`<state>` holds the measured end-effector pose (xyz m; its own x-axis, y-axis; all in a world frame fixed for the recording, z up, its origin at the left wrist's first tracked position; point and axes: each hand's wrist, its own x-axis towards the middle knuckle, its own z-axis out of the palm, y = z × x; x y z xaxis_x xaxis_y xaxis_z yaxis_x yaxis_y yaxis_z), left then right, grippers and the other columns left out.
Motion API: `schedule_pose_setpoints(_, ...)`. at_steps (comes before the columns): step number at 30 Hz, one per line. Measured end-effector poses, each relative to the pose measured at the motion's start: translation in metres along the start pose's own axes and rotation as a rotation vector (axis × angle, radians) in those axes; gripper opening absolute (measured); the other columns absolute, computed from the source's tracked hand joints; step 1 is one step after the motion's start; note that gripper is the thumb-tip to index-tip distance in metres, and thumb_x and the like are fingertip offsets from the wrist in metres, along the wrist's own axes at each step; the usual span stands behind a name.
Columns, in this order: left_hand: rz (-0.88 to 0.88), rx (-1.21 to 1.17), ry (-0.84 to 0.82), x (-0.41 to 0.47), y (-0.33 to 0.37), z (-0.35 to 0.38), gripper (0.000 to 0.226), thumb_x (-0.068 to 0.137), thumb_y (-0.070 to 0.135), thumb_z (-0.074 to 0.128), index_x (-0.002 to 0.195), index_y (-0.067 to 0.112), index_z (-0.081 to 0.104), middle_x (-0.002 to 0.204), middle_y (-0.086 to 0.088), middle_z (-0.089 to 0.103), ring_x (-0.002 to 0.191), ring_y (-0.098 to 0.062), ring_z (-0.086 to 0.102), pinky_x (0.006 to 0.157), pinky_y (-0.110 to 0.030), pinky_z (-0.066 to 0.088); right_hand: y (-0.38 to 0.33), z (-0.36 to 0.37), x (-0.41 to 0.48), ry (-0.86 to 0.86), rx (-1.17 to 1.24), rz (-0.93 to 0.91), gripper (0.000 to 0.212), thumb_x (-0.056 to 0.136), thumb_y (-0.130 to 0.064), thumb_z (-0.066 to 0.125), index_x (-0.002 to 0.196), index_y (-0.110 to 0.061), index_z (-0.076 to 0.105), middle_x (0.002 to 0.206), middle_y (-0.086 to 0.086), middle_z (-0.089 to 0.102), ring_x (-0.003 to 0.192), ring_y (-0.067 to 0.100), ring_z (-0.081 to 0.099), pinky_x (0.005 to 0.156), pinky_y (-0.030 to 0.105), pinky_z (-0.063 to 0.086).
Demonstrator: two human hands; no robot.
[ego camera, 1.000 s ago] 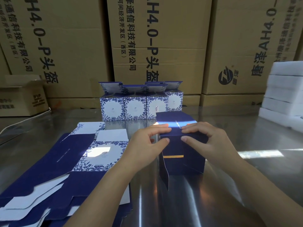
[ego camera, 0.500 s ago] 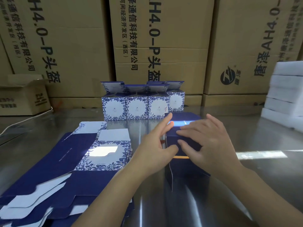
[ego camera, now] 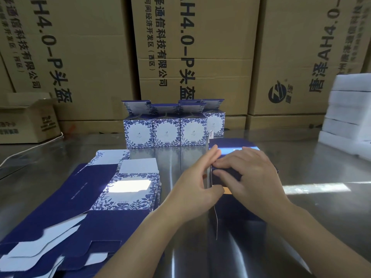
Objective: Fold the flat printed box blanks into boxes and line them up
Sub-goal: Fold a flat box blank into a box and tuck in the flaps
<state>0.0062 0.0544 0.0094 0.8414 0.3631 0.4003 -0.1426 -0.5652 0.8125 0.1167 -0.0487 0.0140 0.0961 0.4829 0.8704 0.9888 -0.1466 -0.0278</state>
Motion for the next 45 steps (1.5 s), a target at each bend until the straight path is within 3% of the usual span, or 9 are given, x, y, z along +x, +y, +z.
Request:
schedule_pose_setpoints(4, 0.024, 0.074, 0.003, -0.001, 0.000, 0.002, 0.081, 0.068, 0.019, 0.047, 0.146, 0.032, 0.029, 0.134, 0.033, 0.039, 0.126, 0.017, 0.034, 0.108, -0.018, 0.033, 0.001, -0.001, 0.000, 0.008, 0.023, 0.006, 0.007, 0.074, -0.022, 0.070, 0.078, -0.020, 0.075, 0.079, -0.009, 0.072, 0.075, 0.022, 0.066, 0.083, 0.033, 0.039)
schedule_pose_setpoints(7, 0.059, 0.172, 0.000, -0.003, 0.001, 0.002, 0.079, 0.070, 0.023, 0.047, 0.146, 0.035, 0.028, 0.142, 0.027, 0.037, 0.129, 0.017, 0.029, 0.108, -0.012, 0.026, 0.001, -0.002, 0.000, 0.031, 0.016, 0.007, 0.009, 0.076, -0.027, 0.067, 0.076, -0.021, 0.074, 0.076, -0.010, 0.070, 0.074, 0.019, 0.066, 0.094, 0.030, 0.034)
schedule_pose_setpoints(13, 0.134, 0.414, 0.015, -0.003, 0.000, -0.003, 0.076, 0.072, 0.030, 0.046, 0.145, 0.036, 0.027, 0.149, 0.021, 0.032, 0.137, 0.012, 0.013, 0.116, -0.020, 0.004, 0.000, -0.002, -0.001, 0.086, -0.110, -0.106, 0.005, 0.075, -0.018, 0.071, 0.074, -0.021, 0.075, 0.073, -0.011, 0.069, 0.070, 0.017, 0.066, 0.101, 0.035, 0.034)
schedule_pose_setpoints(18, 0.124, 0.360, 0.033, -0.003, -0.002, -0.003, 0.073, 0.073, 0.030, 0.049, 0.143, 0.039, 0.030, 0.148, 0.020, 0.034, 0.134, 0.013, 0.020, 0.111, -0.011, 0.018, 0.000, -0.001, -0.003, 0.096, -0.121, -0.108, 0.014, 0.082, -0.022, 0.062, 0.078, -0.020, 0.075, 0.073, -0.008, 0.068, 0.070, 0.019, 0.064, 0.101, 0.035, 0.035)
schedule_pose_setpoints(22, 0.115, 0.285, -0.001, -0.002, -0.004, -0.004, 0.068, 0.079, 0.024, 0.055, 0.141, 0.037, 0.033, 0.145, 0.020, 0.037, 0.135, 0.008, 0.024, 0.112, -0.022, 0.025, -0.002, 0.000, -0.003, 0.080, -0.083, -0.075, 0.019, 0.083, -0.027, 0.057, 0.080, -0.020, 0.075, 0.074, -0.008, 0.069, 0.071, 0.019, 0.063, 0.096, 0.036, 0.038)
schedule_pose_setpoints(28, 0.123, 0.238, -0.019, 0.000, -0.004, -0.007, 0.063, 0.083, 0.012, 0.061, 0.138, 0.034, 0.039, 0.134, 0.025, 0.043, 0.133, 0.004, 0.027, 0.110, -0.028, 0.031, 0.000, 0.000, 0.001, 0.045, 0.062, 0.017, 0.004, 0.074, -0.023, 0.071, 0.073, -0.022, 0.075, 0.073, -0.012, 0.069, 0.072, 0.014, 0.062, 0.086, 0.028, 0.037)
schedule_pose_setpoints(34, 0.145, 0.206, -0.034, 0.000, -0.003, -0.010, 0.059, 0.083, 0.018, 0.066, 0.136, 0.030, 0.043, 0.134, 0.021, 0.046, 0.132, 0.003, 0.030, 0.109, -0.025, 0.029, 0.001, 0.000, 0.001, 0.007, 0.097, 0.012, 0.004, 0.075, -0.022, 0.071, 0.076, -0.020, 0.074, 0.077, -0.011, 0.070, 0.073, 0.018, 0.064, 0.079, 0.035, 0.042)
schedule_pose_setpoints(45, 0.166, 0.274, -0.038, 0.003, -0.007, -0.014, 0.064, 0.084, 0.023, 0.067, 0.140, 0.031, 0.038, 0.135, 0.025, 0.042, 0.131, 0.009, 0.026, 0.106, -0.011, 0.024, 0.004, -0.003, 0.000, 0.008, 0.058, -0.031, 0.013, 0.074, -0.024, 0.072, 0.085, -0.019, 0.077, 0.085, -0.010, 0.073, 0.074, 0.021, 0.065, 0.074, 0.035, 0.043)
